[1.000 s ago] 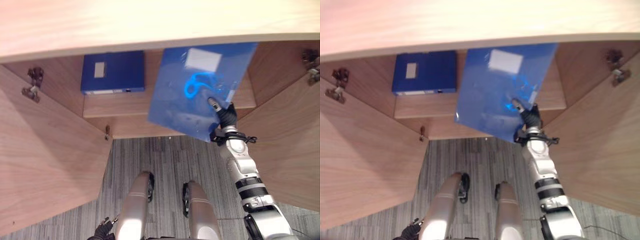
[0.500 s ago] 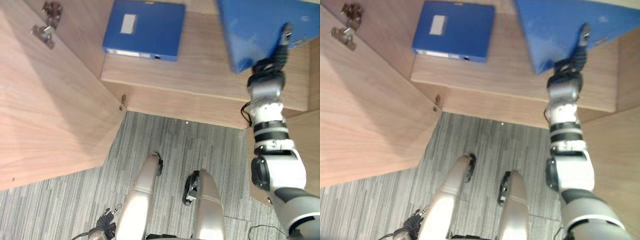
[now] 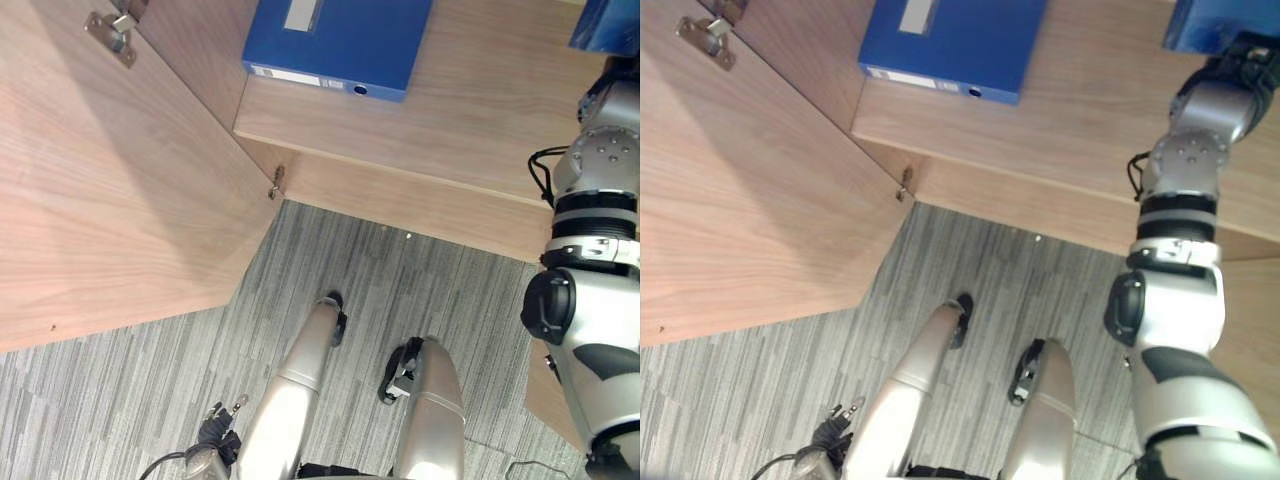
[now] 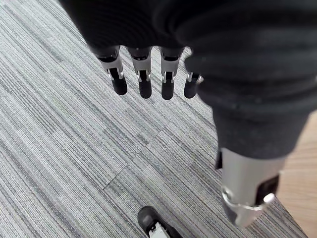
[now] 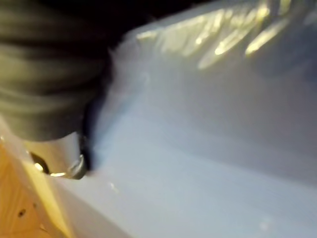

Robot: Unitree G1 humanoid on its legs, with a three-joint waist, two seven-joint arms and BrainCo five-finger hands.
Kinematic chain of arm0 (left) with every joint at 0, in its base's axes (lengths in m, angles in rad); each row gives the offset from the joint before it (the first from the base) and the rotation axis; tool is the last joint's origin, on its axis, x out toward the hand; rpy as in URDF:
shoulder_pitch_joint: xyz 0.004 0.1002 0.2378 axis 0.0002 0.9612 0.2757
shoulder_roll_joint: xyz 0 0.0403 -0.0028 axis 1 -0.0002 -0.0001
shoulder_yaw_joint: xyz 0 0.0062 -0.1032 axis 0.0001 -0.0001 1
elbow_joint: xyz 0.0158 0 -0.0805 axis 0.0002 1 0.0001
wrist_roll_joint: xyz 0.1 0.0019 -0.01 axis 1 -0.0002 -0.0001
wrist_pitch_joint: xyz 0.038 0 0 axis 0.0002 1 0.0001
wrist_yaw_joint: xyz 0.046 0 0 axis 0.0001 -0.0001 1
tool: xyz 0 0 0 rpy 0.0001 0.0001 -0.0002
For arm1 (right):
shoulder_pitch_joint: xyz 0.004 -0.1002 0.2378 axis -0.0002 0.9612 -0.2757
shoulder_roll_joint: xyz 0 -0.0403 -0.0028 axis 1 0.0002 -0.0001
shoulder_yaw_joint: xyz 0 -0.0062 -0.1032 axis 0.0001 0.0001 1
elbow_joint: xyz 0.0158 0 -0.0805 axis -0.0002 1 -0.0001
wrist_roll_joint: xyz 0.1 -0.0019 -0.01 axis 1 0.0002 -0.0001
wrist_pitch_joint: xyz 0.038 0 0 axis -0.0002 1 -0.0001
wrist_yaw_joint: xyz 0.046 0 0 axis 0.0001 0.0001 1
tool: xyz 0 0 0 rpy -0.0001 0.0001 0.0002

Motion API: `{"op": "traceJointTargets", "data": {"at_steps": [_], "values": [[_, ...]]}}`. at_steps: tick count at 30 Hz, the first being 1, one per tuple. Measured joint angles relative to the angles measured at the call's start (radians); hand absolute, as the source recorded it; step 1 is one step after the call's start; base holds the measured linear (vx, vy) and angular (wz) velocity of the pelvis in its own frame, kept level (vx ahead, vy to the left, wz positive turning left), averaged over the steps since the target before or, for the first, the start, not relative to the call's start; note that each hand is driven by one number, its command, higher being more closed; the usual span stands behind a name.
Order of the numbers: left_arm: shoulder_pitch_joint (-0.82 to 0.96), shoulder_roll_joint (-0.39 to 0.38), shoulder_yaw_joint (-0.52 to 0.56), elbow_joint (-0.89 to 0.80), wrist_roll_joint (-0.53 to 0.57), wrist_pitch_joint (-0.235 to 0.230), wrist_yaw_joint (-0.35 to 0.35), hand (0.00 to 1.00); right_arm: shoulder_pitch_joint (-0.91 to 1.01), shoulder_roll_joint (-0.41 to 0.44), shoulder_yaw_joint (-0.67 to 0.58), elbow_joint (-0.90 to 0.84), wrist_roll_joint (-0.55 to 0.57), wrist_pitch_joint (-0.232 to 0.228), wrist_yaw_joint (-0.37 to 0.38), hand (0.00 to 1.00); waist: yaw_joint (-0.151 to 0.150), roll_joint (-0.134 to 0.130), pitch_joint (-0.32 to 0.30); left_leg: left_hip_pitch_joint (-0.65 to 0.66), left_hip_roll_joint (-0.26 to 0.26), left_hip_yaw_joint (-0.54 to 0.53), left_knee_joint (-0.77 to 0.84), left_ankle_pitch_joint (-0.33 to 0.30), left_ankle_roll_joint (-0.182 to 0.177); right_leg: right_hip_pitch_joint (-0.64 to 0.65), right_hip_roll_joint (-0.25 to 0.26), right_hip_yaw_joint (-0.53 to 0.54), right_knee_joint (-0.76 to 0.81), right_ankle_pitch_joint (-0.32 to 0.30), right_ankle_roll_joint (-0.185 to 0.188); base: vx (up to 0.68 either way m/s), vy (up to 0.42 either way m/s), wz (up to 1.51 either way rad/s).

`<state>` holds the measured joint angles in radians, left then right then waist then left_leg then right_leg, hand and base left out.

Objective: Walk over to the cabinet, pick up the folder, carry it to the office cabinet, place the folder inside the office cabinet, then close the office cabinet door

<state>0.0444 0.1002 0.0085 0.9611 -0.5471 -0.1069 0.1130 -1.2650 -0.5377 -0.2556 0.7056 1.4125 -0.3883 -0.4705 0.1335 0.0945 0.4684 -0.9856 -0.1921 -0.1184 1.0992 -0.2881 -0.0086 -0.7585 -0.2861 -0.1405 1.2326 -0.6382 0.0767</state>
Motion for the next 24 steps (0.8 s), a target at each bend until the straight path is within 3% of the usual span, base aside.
{"op": "traceJointTargets", "data": {"at_steps": [2,3,17,20,24], "values": [[-0.001,0.0,0.0,0.0,-0.001,0.0,0.005,0.0,-0.023,-0.001,0.0,0.007,0.002,0.0,-0.013,1.0,-0.004,0.001,0.001,-0.013,-0.001,0.003,0.0,0.0,-0.001,-0.016,-0.003,0.002,0.006,-0.002,0.001,0.0,0.0,0.0],[-0.001,-0.001,0.0,0.0,-0.007,-0.002,0.008,0.0,-0.037,-0.003,0.0,0.025,0.003,0.0,-0.013,0.0,-0.005,0.001,0.002,-0.02,-0.002,0.004,0.001,0.001,-0.002,-0.025,-0.006,0.003,0.012,-0.002,0.001,0.0,0.0,0.0],[-0.003,-0.014,0.006,0.004,-0.018,-0.01,0.027,0.0,-0.046,-0.053,0.009,0.094,0.06,0.013,-0.034,0.0,-0.018,0.013,0.009,-0.055,-0.01,0.013,0.021,0.0,-0.004,-0.062,-0.022,0.006,0.05,-0.02,0.0,0.0,-0.003,0.02],[-0.005,-0.013,0.001,0.004,-0.018,-0.011,0.027,0.0,-0.046,-0.082,0.074,0.153,0.036,0.071,-0.032,0.0,-0.024,0.014,0.009,-0.056,-0.01,0.015,0.021,0.0,-0.004,-0.063,-0.023,0.007,0.05,-0.02,0.0,0.0,0.0,0.0],[-0.006,-0.008,-0.01,0.004,-0.017,-0.014,0.026,0.0,-0.046,-0.143,0.278,0.221,-0.143,0.206,0.012,0.0,-0.032,0.014,0.009,-0.056,-0.003,0.023,0.021,0.0,-0.003,-0.064,-0.023,0.008,0.05,-0.02,0.0,0.0,0.0,0.0]]}}
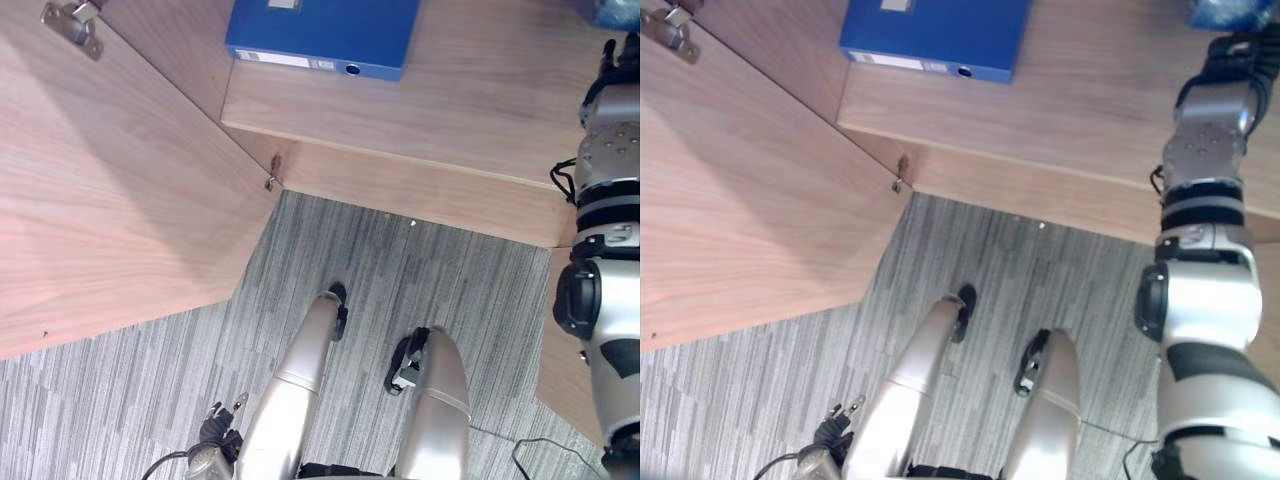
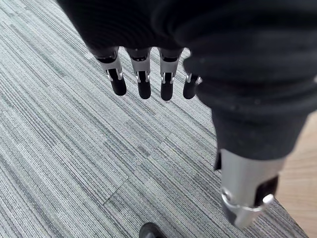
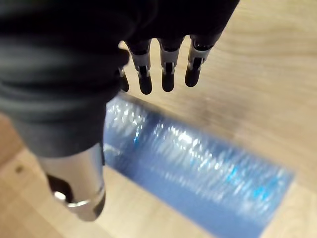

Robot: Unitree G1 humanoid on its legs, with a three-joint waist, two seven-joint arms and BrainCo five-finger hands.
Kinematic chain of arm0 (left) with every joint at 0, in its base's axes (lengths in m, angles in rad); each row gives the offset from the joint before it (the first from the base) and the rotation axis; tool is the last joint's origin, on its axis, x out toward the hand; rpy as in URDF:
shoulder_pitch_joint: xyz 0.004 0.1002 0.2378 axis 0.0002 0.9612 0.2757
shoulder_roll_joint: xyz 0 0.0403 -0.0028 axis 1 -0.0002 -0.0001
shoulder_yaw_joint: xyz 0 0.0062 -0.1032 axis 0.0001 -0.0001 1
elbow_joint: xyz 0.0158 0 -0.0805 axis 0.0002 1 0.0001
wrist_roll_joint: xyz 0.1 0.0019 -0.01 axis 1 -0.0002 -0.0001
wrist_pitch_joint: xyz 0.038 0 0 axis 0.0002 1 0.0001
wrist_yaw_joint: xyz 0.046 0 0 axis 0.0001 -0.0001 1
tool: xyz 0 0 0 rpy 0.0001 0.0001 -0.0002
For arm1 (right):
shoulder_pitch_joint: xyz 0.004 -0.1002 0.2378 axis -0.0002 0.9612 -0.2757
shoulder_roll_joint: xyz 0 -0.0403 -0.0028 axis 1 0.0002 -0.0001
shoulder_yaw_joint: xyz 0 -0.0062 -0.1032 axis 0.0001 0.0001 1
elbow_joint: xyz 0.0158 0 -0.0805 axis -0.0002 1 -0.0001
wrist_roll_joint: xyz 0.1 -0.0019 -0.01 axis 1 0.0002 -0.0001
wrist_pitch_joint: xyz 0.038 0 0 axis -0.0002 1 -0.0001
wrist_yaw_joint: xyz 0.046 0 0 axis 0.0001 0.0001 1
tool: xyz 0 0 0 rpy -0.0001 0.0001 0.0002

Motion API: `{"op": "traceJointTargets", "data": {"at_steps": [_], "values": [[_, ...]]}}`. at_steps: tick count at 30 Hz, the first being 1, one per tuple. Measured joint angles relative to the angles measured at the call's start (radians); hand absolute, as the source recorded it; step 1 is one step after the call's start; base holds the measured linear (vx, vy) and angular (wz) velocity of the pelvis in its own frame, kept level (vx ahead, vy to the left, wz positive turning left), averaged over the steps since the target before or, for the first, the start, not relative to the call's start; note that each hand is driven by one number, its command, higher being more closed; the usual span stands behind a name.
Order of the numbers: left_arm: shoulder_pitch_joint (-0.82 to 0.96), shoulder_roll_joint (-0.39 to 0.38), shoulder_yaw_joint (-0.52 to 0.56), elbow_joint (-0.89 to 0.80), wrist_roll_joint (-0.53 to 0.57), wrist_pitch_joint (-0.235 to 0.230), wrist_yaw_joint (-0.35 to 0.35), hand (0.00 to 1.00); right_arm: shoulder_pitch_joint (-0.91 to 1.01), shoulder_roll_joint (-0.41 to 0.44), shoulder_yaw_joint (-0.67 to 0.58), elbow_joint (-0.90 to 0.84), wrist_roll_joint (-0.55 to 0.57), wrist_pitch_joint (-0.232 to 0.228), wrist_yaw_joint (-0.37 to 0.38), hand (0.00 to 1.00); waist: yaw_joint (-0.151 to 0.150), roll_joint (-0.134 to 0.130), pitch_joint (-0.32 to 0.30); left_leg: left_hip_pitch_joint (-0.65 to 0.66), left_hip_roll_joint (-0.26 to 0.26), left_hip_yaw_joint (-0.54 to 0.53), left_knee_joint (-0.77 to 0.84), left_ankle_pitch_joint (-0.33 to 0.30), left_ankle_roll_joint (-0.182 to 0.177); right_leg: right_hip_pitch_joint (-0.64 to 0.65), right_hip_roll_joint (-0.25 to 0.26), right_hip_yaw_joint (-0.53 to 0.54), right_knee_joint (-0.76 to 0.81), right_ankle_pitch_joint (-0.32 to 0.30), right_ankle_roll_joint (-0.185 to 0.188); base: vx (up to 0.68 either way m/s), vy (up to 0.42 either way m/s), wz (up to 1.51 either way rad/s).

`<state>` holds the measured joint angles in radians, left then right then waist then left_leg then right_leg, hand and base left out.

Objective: Walk over to the cabinet, pick up the folder, carry it to the office cabinet, place the folder inside the office cabinet, then close the office cabinet door

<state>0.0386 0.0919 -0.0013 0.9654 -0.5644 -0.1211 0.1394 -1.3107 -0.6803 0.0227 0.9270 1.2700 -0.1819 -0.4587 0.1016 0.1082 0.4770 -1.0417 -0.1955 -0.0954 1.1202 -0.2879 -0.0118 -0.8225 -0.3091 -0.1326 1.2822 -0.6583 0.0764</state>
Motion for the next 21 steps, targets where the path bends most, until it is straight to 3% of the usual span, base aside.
{"op": "traceJointTargets", "data": {"at_steps": [2,4,5,6,9,12,21], "values": [[0.0,0.008,-0.018,0.0,0.001,-0.003,-0.003,0.0,0.0,-0.034,0.15,0.042,-0.149,0.093,0.049,0.0,-0.004,0.0,0.0,0.002,0.005,0.005,-0.001,0.0,0.0,0.0,0.0,0.002,0.0,0.0,0.0,0.0,-0.014,-0.04],[0.0,0.01,-0.023,-0.001,0.001,-0.003,-0.005,0.0,0.0,-0.044,0.219,0.067,-0.243,0.142,0.08,0.0,-0.005,0.0,0.0,0.003,0.007,0.008,-0.001,0.0,0.0,0.0,0.001,0.003,0.0,0.0,0.0,0.0,-0.01,-0.04],[-0.001,0.015,-0.031,-0.001,0.002,-0.003,-0.009,0.0,0.001,-0.047,0.296,0.101,-0.357,0.194,0.119,0.0,-0.005,0.0,0.0,0.005,0.01,0.012,-0.002,0.0,0.0,0.0,0.001,0.005,0.0,0.0,0.0,0.0,-0.013,-0.05],[-0.002,0.021,-0.039,-0.001,0.004,-0.003,-0.015,0.0,0.008,-0.047,0.339,0.116,-0.409,0.218,0.144,0.0,-0.005,0.0,0.0,0.008,0.012,0.016,-0.003,0.0,0.0,0.0,0.001,0.007,0.0,0.0,0.0,0.0,-0.011,-0.06],[-0.004,0.033,-0.057,-0.001,0.02,-0.002,-0.037,0.0,0.027,-0.06,0.405,0.131,-0.552,0.227,0.219,0.0,-0.004,0.0,0.0,0.022,0.02,0.033,-0.012,-0.001,0.006,0.007,0.001,0.017,-0.004,0.001,-0.002,0.0,-0.021,-0.08],[-0.007,0.051,-0.077,-0.001,0.05,0.0,-0.06,0.0,0.072,-0.063,0.417,0.159,-0.584,0.225,0.287,0.0,-0.005,0.0,-0.004,0.059,0.038,0.062,-0.026,-0.002,0.015,0.043,0.001,0.021,-0.02,0.002,-0.003,0.01,-0.02,-0.07],[-0.01,0.069,-0.103,0.036,0.096,0.01,-0.104,0.0,0.174,-0.009,0.44,0.188,-0.628,0.191,0.352,0.0,-0.001,-0.001,-0.044,0.137,0.079,0.102,-0.081,-0.001,0.021,0.104,0.02,0.027,-0.084,0.026,-0.006,0.01,-0.012,-0.1]]}}
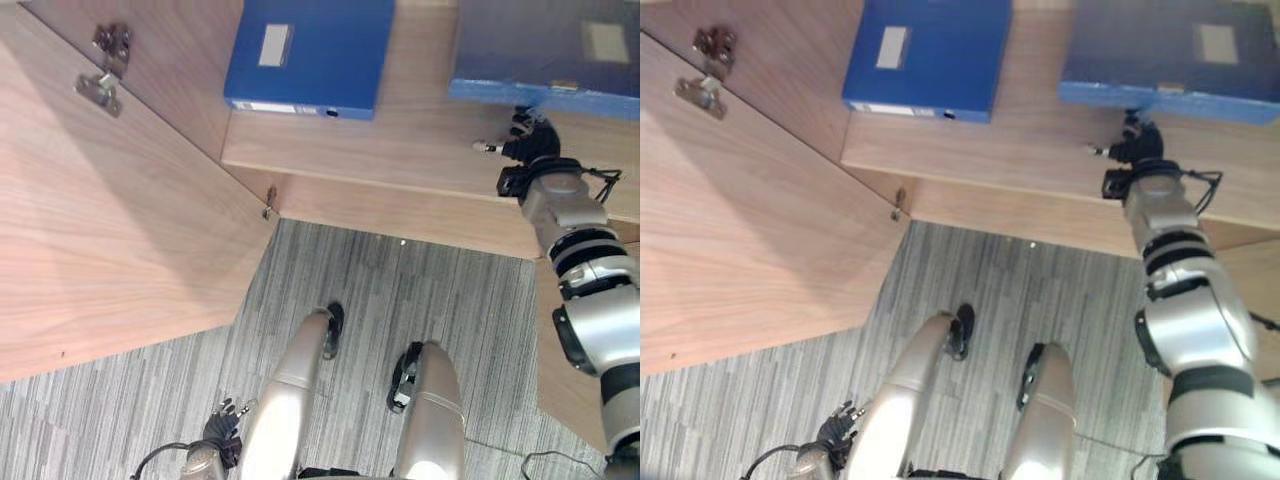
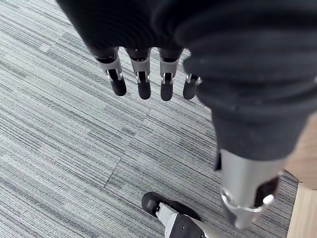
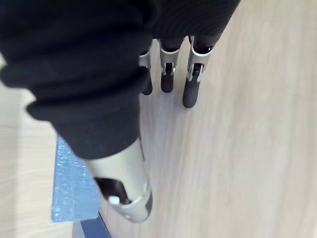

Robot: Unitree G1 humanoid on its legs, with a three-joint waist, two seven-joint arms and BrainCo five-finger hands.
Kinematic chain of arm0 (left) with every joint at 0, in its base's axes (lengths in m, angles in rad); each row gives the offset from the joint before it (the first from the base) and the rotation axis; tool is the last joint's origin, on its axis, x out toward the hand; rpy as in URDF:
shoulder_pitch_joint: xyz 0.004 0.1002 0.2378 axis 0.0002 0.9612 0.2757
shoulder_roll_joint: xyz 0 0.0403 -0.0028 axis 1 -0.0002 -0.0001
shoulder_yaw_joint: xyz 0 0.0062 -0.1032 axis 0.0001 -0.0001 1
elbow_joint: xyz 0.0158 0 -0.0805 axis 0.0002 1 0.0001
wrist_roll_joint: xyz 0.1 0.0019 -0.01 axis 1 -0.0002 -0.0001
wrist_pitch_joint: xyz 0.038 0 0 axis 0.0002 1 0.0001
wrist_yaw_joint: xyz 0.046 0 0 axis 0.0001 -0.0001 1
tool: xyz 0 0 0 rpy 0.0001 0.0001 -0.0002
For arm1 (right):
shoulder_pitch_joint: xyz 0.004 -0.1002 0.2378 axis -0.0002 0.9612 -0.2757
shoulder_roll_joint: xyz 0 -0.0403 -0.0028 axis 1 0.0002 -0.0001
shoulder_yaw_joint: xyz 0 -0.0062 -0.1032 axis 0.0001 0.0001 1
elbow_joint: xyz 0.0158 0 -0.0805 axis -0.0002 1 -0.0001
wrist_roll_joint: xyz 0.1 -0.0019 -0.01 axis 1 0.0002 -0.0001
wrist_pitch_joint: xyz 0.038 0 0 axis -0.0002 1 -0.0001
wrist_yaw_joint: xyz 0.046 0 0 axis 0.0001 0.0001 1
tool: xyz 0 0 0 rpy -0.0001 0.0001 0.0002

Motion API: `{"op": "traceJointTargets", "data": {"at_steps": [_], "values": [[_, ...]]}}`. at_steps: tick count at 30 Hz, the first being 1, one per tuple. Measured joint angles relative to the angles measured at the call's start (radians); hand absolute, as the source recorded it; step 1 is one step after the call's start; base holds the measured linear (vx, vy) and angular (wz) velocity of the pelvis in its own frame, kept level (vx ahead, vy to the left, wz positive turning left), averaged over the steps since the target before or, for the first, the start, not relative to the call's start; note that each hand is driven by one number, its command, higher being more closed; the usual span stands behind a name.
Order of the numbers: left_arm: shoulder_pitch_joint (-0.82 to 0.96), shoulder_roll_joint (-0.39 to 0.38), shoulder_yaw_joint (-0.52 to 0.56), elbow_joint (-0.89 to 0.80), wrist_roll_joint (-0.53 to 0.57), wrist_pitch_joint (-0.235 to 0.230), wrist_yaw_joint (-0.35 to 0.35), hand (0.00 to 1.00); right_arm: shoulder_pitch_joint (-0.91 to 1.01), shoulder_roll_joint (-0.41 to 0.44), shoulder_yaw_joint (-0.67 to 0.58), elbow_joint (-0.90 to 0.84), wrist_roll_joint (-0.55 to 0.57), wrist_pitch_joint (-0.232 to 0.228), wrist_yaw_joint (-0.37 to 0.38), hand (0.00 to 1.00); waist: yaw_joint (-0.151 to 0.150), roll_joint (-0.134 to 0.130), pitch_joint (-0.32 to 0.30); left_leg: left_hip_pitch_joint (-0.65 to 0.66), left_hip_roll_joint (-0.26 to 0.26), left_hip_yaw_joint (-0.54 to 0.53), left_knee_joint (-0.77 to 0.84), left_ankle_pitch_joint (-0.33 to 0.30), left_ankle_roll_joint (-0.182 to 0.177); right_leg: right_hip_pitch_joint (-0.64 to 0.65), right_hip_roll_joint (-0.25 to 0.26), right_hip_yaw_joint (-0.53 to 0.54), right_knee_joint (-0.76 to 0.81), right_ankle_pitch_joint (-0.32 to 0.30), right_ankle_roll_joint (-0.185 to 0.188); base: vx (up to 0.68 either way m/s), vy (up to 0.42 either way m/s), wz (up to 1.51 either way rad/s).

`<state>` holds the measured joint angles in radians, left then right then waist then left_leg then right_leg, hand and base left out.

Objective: Walk over to the cabinet, pick up the folder, carry it to the office cabinet, place the folder inside the office cabinet, then close the office cabinet door

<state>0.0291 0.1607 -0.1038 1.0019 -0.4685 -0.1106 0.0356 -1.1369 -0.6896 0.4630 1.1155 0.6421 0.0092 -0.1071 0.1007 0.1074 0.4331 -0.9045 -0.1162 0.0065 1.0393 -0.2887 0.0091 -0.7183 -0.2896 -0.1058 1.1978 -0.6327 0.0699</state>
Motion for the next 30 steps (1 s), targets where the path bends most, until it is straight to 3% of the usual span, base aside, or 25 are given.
{"op": "traceJointTargets", "data": {"at_steps": [5,12,16,20,24,26,30], "values": [[-0.005,0.001,0.0,0.033,0.025,0.006,-0.011,0.0,0.045,0.058,0.001,0.015,-0.087,-0.004,0.025,0.0,0.0,-0.001,-0.032,0.04,0.021,0.016,-0.037,0.001,0.001,0.022,0.012,0.005,-0.039,0.022,-0.002,0.0,-0.004,-0.19],[-0.005,0.0,0.008,0.065,0.079,0.013,-0.033,0.0,0.15,0.157,0.041,0.011,-0.412,-0.007,0.07,0.0,0.002,-0.004,-0.058,0.168,0.052,0.037,-0.166,0.03,0.003,0.127,0.042,0.004,-0.184,0.089,-0.002,0.03,0.009,-0.21],[-0.005,-0.002,0.034,0.076,0.123,0.016,-0.04,0.0,0.267,0.253,0.039,-0.011,-0.575,-0.006,0.091,0.0,0.003,-0.018,-0.081,0.288,0.061,0.041,-0.329,0.089,0.0,0.233,0.064,-0.006,-0.35,0.164,-0.002,0.05,0.027,-0.15],[-0.005,-0.016,0.095,0.082,0.156,0.019,-0.043,0.0,0.428,0.371,0.015,0.026,-0.629,0.044,0.141,0.0,0.007,-0.034,-0.098,0.419,0.076,0.043,-0.554,0.184,-0.005,0.349,0.099,-0.025,-0.575,0.271,-0.005,0.07,0.027,-0.15],[0.003,-0.052,0.211,0.092,0.186,0.031,-0.038,0.0,0.642,0.524,-0.181,0.027,-0.636,0.072,0.14,0.0,-0.008,-0.041,-0.139,0.498,0.099,0.054,-0.746,0.27,-0.027,0.415,0.137,-0.043,-0.774,0.382,0.003,0.11,0.01,-0.25],[-0.004,-0.062,0.274,0.11,0.199,0.036,-0.02,0.0,0.733,0.592,-0.296,0.015,-0.631,0.07,0.093,0.0,-0.018,-0.059,-0.185,0.549,0.11,0.071,-0.868,0.326,-0.046,0.447,0.16,-0.031,-0.885,0.445,0.003,0.1,-0.012,-0.35],[-0.06,-0.089,0.359,0.135,0.226,0.041,0.033,0.0,0.878,0.688,-0.486,-0.005,-0.517,0.023,-0.017,0.0,-0.054,-0.099,-0.247,0.646,0.132,0.116,-0.989,0.366,-0.056,0.53,0.195,0.007,-1.035,0.524,-0.001,0.04,-0.018,-0.43]]}}
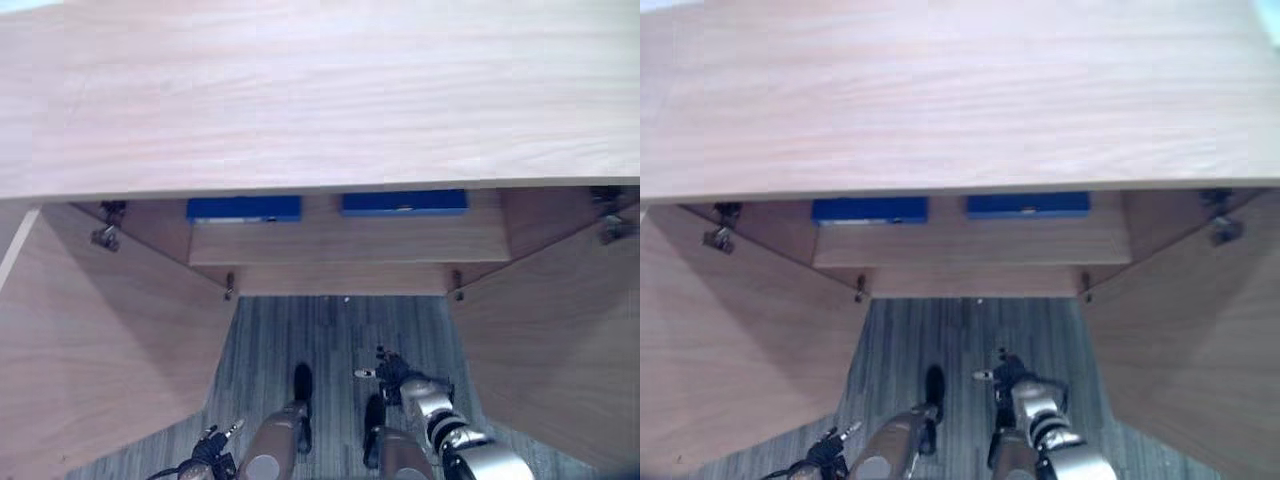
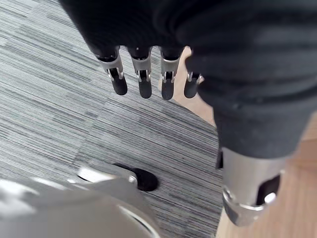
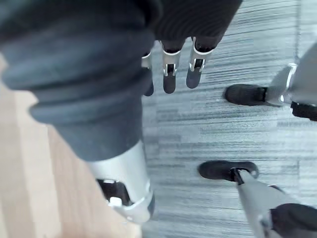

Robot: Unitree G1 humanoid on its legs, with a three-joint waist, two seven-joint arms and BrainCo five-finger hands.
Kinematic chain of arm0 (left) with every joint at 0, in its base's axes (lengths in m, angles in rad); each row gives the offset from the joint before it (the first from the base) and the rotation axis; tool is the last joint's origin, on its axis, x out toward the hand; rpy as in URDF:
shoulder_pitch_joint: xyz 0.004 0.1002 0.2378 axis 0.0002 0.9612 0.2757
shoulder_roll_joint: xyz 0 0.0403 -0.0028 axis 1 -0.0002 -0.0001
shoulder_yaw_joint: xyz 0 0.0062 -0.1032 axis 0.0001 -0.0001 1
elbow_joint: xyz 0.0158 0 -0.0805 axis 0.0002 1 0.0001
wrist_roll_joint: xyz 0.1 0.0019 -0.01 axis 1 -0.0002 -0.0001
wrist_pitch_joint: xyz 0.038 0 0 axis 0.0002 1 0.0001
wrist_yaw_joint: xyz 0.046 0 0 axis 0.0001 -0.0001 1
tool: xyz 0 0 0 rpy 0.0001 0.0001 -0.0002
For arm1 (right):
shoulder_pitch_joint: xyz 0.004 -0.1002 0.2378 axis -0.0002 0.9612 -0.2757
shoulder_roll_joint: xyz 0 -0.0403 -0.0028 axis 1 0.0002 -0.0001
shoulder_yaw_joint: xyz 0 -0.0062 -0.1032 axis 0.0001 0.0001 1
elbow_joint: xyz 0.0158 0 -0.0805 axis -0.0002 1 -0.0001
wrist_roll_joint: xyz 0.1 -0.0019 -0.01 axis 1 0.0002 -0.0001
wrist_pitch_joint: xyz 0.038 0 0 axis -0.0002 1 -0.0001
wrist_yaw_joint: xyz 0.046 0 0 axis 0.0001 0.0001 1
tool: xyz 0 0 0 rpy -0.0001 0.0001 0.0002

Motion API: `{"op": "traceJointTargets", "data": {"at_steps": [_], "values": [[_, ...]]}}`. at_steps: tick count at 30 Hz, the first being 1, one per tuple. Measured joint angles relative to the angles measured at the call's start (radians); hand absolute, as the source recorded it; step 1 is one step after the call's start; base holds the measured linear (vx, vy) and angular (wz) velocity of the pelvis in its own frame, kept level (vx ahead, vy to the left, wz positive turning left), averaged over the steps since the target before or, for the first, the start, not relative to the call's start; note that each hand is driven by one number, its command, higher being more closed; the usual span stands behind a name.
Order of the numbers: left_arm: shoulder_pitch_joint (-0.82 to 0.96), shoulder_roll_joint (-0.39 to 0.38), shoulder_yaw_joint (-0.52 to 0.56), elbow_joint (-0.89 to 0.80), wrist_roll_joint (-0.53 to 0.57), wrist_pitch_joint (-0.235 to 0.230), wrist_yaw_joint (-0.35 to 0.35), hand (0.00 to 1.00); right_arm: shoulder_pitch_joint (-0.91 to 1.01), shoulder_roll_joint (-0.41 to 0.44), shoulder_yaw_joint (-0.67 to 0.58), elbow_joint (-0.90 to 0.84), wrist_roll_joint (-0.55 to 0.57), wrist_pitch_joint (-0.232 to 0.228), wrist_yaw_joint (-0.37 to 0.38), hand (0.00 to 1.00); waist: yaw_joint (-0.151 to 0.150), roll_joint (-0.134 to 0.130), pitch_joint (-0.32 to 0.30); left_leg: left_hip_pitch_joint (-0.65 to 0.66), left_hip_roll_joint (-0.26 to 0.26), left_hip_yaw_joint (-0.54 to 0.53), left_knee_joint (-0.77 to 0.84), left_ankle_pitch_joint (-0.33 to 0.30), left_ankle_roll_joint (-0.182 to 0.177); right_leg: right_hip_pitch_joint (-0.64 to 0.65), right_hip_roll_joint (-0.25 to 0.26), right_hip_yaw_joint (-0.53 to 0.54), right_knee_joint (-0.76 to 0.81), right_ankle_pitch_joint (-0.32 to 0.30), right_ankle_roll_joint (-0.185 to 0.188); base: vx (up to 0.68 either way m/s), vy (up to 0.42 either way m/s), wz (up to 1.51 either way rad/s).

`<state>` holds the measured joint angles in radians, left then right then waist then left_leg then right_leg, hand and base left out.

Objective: Walk over to the cabinet, pick up the folder, carry it to the office cabinet, place the folder inside the office cabinet, then close the office cabinet door

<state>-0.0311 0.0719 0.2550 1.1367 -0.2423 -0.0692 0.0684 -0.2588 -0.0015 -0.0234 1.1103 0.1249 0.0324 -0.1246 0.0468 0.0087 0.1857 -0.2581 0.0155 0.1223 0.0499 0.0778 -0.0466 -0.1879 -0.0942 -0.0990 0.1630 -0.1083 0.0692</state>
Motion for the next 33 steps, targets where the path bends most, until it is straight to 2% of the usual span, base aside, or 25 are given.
{"op": "traceJointTargets", "data": {"at_steps": [3,6,7,9,10,11,12,13,14,15,16,18,20,24,26,28,29,30,32,33], "values": [[-0.027,-0.032,0.024,-0.009,0.027,-0.002,0.021,0.0,0.125,0.032,-0.102,-0.021,0.101,-0.033,-0.04,0.0,-0.008,-0.035,-0.046,0.088,0.007,0.056,-0.031,-0.001,0.001,0.06,0.009,0.06,-0.035,0.018,0.001,0.02,-0.009,-0.59],[-0.03,-0.077,0.029,-0.031,0.045,-0.003,0.026,0.0,0.232,0.038,-0.152,-0.053,0.13,-0.035,-0.06,0.0,-0.027,-0.04,-0.07,0.147,0.022,0.109,0.004,-0.045,0.024,0.107,0.019,0.111,-0.036,0.018,0.0,-0.02,0.0,-0.65],[-0.024,-0.093,0.049,-0.051,0.056,-0.002,0.026,0.0,0.247,0.044,-0.165,-0.083,0.125,-0.043,-0.08,0.0,-0.024,-0.042,-0.069,0.141,0.05,0.148,0.104,-0.107,0.025,0.12,0.033,0.15,-0.034,0.021,-0.005,-0.08,0.006,-1.03],[-0.011,-0.115,0.088,-0.07,0.074,-0.003,0.027,0.0,0.263,0.056,-0.195,-0.1,0.124,-0.046,-0.106,0.0,-0.025,-0.027,-0.082,0.119,0.126,0.188,0.295,-0.22,0.016,0.143,0.08,0.208,-0.025,0.018,-0.018,-0.11,0.006,-1.16],[-0.006,-0.12,0.108,-0.07,0.079,-0.003,0.026,0.0,0.278,0.057,-0.208,-0.117,0.124,-0.049,-0.114,0.0,-0.024,-0.018,-0.095,0.101,0.172,0.192,0.395,-0.275,0.015,0.149,0.119,0.25,-0.02,0.008,-0.035,-0.08,0.037,-1.15],[-0.007,-0.126,0.121,-0.071,0.083,-0.002,0.026,0.0,0.283,0.063,-0.233,-0.125,0.124,-0.054,-0.118,0.0,-0.019,-0.01,-0.102,0.085,0.196,0.147,0.452,-0.305,0.016,0.148,0.149,0.287,-0.02,0.012,-0.041,-0.04,0.053,-0.98],[-0.008,-0.128,0.125,-0.077,0.091,-0.002,0.026,0.0,0.283,0.063,-0.236,-0.125,0.124,-0.054,-0.118,0.0,-0.018,-0.007,-0.103,0.079,0.196,0.105,0.469,-0.314,0.016,0.147,0.161,0.311,-0.019,0.016,-0.046,-0.05,0.084,-0.99],[-0.009,-0.129,0.128,-0.081,0.095,-0.002,0.026,0.0,0.283,0.063,-0.246,-0.124,0.122,-0.053,-0.117,0.0,-0.013,-0.007,-0.106,0.068,0.177,0.004,0.484,-0.335,0.012,0.136,0.177,0.353,-0.019,0.025,-0.045,-0.06,0.153,-1.02],[-0.009,-0.129,0.131,-0.084,0.099,-0.001,0.025,0.0,0.281,0.064,-0.261,-0.123,0.111,-0.053,-0.116,0.0,-0.012,-0.009,-0.108,0.071,0.136,-0.078,0.483,-0.352,0.007,0.127,0.183,0.399,-0.018,0.026,-0.045,-0.06,0.19,-1.0],[-0.008,-0.13,0.131,-0.083,0.102,0.0,0.025,0.0,0.283,0.062,-0.261,-0.121,0.106,-0.053,-0.115,0.0,-0.012,-0.01,-0.111,0.074,0.11,-0.109,0.482,-0.359,0.006,0.121,0.182,0.423,-0.017,0.026,-0.044,-0.04,0.243,-0.92],[-0.005,-0.136,0.129,-0.084,0.113,-0.001,0.023,0.0,0.281,0.061,-0.263,-0.116,0.085,-0.052,-0.11,0.0,-0.01,-0.009,-0.111,0.085,0.057,-0.159,0.475,-0.372,0.008,0.113,0.178,0.47,-0.017,0.032,-0.035,-0.04,0.239,-0.87],[-0.004,-0.131,0.126,-0.084,0.115,0.0,0.021,0.0,0.279,0.057,-0.265,-0.115,0.069,-0.049,-0.094,0.0,-0.015,-0.006,-0.114,0.095,0.036,-0.127,0.456,-0.377,0.014,0.097,0.167,0.525,-0.021,0.058,-0.009,-0.02,0.219,-0.89],[0.014,-0.122,0.119,-0.075,0.13,-0.001,0.021,0.0,0.273,0.058,-0.268,-0.113,0.065,-0.034,-0.079,0.0,-0.013,-0.003,-0.129,0.104,0.023,-0.046,0.43,-0.367,0.031,0.074,0.15,0.596,-0.044,0.091,0.023,0.0,0.215,-0.94],[0.012,-0.112,0.072,-0.056,0.179,0.0,0.017,0.0,0.261,0.064,-0.299,-0.104,0.092,-0.032,-0.074,0.0,-0.018,-0.004,-0.124,0.163,0.009,0.052,0.362,-0.35,0.06,0.066,0.139,0.651,-0.046,0.115,0.032,0.03,0.153,-0.71],[0.006,-0.113,0.065,-0.045,0.201,-0.001,0.015,0.0,0.251,0.063,-0.303,-0.086,0.102,-0.032,-0.074,0.0,-0.018,-0.002,-0.114,0.198,0.009,0.084,0.341,-0.348,0.063,0.064,0.15,0.653,-0.017,0.115,0.032,0.01,0.087,-0.64],[-0.01,-0.113,0.061,-0.048,0.208,-0.002,0.012,0.0,0.236,0.063,-0.301,-0.088,0.136,-0.034,-0.073,0.0,-0.022,-0.002,-0.076,0.222,0.019,0.12,0.342,-0.349,0.066,0.023,0.182,0.623,0.079,0.114,0.032,-0.05,0.044,-0.69],[-0.017,-0.112,0.062,-0.049,0.208,-0.002,0.012,0.0,0.228,0.063,-0.3,-0.096,0.146,-0.036,-0.073,0.0,-0.022,0.004,-0.054,0.221,0.034,0.148,0.342,-0.35,0.074,-0.026,0.187,0.525,0.152,0.109,0.026,-0.1,-0.021,-0.71],[-0.017,-0.112,0.064,-0.055,0.208,-0.002,0.012,0.0,0.217,0.059,-0.302,-0.098,0.165,-0.037,-0.074,0.0,-0.017,0.001,-0.045,0.225,0.037,0.189,0.346,-0.353,0.081,-0.062,0.167,0.385,0.24,0.07,-0.028,-0.12,-0.037,-0.73],[-0.014,-0.114,0.073,-0.058,0.207,-0.001,0.012,0.0,0.217,0.044,-0.304,-0.095,0.169,-0.036,-0.074,0.0,-0.02,0.006,-0.044,0.23,0.037,0.222,0.341,-0.352,0.083,-0.109,0.12,0.203,0.393,0.014,-0.066,-0.08,-0.007,-0.53],[-0.012,-0.119,0.105,-0.06,0.204,-0.001,0.014,0.0,0.217,0.042,-0.311,-0.096,0.169,-0.036,-0.073,0.0,-0.025,0.006,-0.042,0.246,0.04,0.241,0.325,-0.345,0.085,-0.106,0.076,0.09,0.454,-0.025,-0.082,-0.02,-0.033,-0.51]]}}
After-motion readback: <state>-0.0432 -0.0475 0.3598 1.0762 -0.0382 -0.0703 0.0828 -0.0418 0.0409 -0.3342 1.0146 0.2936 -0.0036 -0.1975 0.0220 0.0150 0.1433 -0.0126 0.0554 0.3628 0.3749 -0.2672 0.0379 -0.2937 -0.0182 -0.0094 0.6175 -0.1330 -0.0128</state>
